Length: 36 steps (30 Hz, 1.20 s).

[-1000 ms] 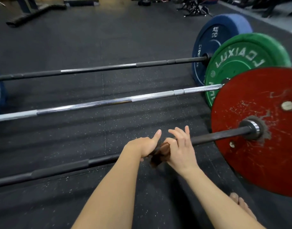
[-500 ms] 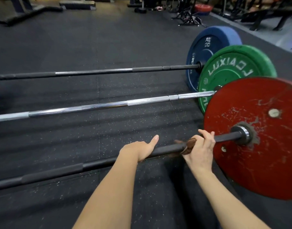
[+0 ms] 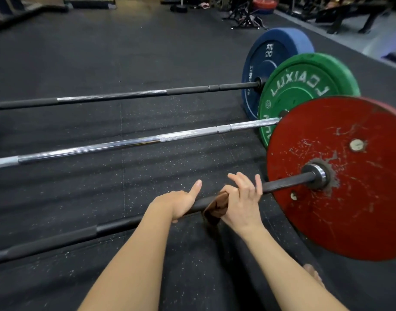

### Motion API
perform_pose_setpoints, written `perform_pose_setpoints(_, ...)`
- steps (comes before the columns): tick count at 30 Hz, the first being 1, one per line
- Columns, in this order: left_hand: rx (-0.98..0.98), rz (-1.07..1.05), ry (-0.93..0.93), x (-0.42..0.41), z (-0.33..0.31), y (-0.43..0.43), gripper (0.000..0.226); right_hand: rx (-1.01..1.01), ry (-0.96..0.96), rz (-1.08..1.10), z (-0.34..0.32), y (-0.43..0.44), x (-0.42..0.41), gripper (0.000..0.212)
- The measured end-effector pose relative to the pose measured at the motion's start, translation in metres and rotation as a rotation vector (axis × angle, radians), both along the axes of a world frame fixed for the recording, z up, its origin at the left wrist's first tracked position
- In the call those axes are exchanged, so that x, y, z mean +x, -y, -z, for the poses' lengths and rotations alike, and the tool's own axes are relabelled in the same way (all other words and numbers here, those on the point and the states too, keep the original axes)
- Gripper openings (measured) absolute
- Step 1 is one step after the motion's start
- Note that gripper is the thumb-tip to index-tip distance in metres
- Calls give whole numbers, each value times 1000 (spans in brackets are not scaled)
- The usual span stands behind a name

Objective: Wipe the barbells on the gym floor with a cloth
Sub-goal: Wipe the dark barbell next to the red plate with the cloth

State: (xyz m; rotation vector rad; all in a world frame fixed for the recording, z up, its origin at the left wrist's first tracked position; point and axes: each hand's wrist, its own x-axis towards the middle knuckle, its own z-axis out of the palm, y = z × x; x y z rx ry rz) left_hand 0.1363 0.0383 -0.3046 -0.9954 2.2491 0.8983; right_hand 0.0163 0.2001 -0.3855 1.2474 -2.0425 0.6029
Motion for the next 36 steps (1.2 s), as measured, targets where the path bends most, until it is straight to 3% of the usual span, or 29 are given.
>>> perform_pose_setpoints(5, -3, 3, -2, 0, 3, 2, 101, 38, 24, 231, -3, -47, -47, 39)
perform_pose_setpoints(11, 19, 8, 0, 1, -7, 1, 95, -34, 192, 441, 0, -41, -36, 75)
perform_pose_setpoints(22, 36, -15, 2, -3, 3, 6, 105, -36, 87, 141, 5, 20, 43, 64)
perform_pose_setpoints(28, 40, -29, -13, -4, 6, 7, 102, -25, -35, 64, 10, 11, 16, 51)
perform_pose_setpoints(32, 51, -42, 9, -3, 3, 7, 102, -46, -82, 192, 8, -13, -13, 50)
perform_pose_setpoints(36, 70, -34, 24, 0, -2, 4, 105, -27, -7, 381, 1, -47, -50, 58)
